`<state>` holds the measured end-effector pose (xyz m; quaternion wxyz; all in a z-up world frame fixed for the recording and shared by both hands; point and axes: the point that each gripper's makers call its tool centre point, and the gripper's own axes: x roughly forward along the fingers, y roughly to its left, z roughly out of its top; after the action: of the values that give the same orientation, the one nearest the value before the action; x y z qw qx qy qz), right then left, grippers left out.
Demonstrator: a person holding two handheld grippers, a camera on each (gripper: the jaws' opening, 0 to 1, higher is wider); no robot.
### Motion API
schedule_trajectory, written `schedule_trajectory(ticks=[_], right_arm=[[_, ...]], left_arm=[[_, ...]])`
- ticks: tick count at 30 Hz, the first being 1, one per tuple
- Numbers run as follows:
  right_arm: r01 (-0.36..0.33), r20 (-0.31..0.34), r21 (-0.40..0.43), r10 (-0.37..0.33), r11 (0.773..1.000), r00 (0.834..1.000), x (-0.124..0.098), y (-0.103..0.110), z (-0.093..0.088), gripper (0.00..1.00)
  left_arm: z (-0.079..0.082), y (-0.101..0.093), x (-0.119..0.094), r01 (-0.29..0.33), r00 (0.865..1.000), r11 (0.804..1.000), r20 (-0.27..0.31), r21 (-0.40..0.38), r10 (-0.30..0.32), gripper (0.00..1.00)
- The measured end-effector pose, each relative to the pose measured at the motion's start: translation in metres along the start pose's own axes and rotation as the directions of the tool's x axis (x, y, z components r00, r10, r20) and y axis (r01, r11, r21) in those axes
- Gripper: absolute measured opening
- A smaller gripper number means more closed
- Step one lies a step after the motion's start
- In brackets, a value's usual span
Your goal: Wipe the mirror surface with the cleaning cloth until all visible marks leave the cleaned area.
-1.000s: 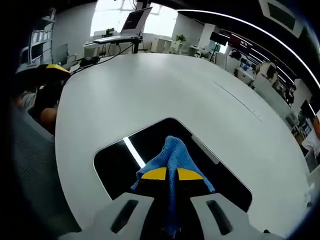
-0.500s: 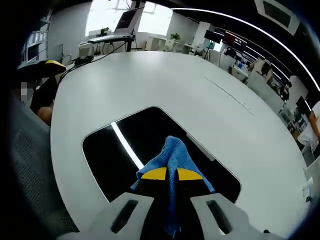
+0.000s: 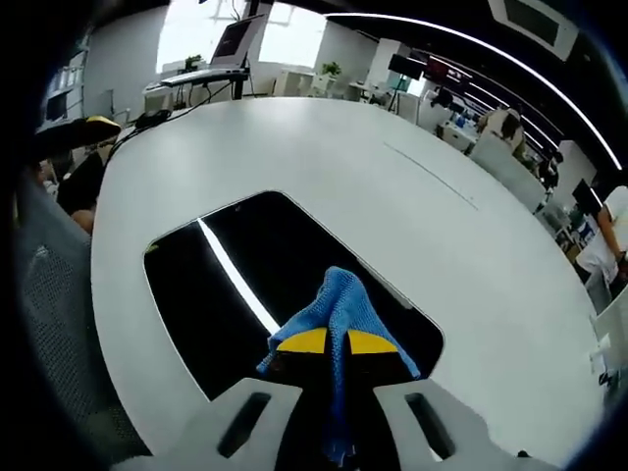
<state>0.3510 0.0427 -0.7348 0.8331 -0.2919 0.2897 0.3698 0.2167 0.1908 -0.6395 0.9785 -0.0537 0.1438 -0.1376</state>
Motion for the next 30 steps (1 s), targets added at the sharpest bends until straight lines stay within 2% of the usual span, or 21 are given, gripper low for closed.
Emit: schedule_trajectory(ticks=[17,23,30], right_arm=[[0.036,0.004,0.084,-0.036,0.996,0.999,-0.014,-0.031,-0.028,0.0],[0.043,0.008,0.078,-0.044,0.996,0.999,-0.017,-0.037,-0.035,0.0],[0.054,0.017,0.111,-0.056,0.992,0.998,-0.021,-0.041,-0.039,0.0]], left_arm=[[0.002,0.0,-0.002,-0.004,1.0,1.0,0.004,0.0,0.004,0.88],[0.002,-0.001,-0.002,-0.003,1.0,1.0,0.006,0.0,0.003,0.88],[0.002,-0.001,-0.001,0.0,1.0,1.0,0.008,-0.001,0.0,0.88]])
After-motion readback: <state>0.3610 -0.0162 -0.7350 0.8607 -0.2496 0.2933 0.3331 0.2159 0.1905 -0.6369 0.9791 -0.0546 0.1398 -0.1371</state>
